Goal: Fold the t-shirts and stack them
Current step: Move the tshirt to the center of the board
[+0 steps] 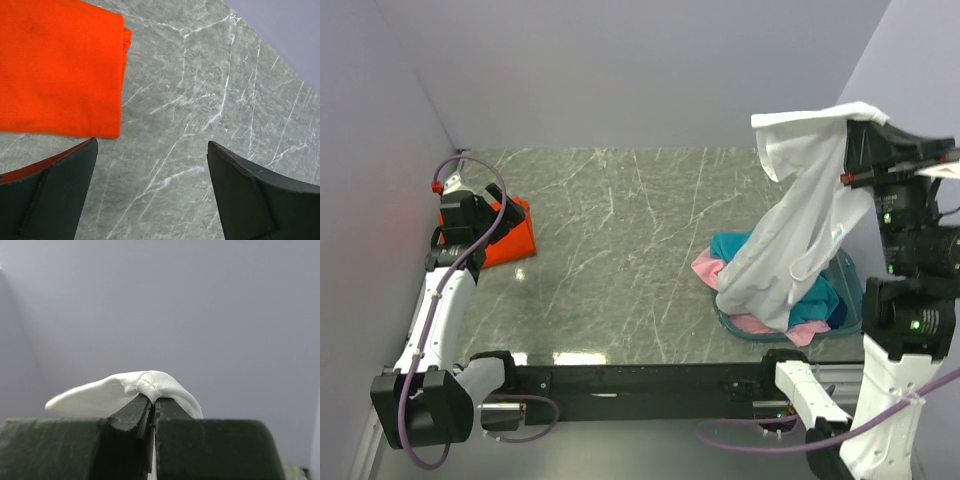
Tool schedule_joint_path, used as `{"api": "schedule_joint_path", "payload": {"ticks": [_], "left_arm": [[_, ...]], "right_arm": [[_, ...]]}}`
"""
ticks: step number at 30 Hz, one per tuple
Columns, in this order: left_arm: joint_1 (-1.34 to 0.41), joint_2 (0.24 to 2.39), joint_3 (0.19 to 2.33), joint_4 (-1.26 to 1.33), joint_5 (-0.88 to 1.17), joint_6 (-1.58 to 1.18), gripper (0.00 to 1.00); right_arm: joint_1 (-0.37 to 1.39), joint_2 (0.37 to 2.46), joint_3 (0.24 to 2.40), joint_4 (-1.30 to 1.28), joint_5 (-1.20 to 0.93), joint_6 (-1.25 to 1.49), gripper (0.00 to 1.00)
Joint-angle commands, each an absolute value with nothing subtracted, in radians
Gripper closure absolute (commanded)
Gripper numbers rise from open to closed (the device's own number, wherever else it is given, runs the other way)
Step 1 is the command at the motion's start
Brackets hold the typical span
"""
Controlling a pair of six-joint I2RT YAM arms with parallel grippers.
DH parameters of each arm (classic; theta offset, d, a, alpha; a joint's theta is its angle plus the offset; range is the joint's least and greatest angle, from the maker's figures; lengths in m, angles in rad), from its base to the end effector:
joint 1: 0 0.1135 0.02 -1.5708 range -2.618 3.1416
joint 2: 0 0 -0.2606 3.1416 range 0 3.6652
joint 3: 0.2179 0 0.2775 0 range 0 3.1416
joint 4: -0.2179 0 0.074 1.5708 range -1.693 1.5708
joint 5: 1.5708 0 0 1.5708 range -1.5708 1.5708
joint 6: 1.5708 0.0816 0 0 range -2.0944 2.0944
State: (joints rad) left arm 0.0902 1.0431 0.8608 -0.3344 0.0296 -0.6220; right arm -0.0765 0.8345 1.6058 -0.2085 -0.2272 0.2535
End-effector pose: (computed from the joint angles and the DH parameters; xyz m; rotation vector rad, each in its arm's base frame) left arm 0.3003 0.0247 0.2717 -0.7174 1.9808 -0.3522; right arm 0.1283 0.0086 0.6204 -0.0401 1.0270 0.2757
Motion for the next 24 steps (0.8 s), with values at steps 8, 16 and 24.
{"api": "schedule_joint_path", "payload": {"ticks": [8, 16, 24], "left_arm": [[0.087, 0.953, 0.926, -0.356, 0.015, -0.601, 0.02], [0.087, 0.896, 0.920, -0.394, 0.003, -0.617, 0.01], [0.087, 0.853, 0.910, -0.451, -0.051, -0.600, 0.02]], "right_arm": [[0.164, 1.196, 1.988, -0.156, -0.349, 0.214, 1.00], [0.391, 1.413, 2.210, -0.157, -0.377, 0.236, 1.00], [0.442, 1.558, 2.128, -0.104, -0.394, 0.363, 1.00]]}}
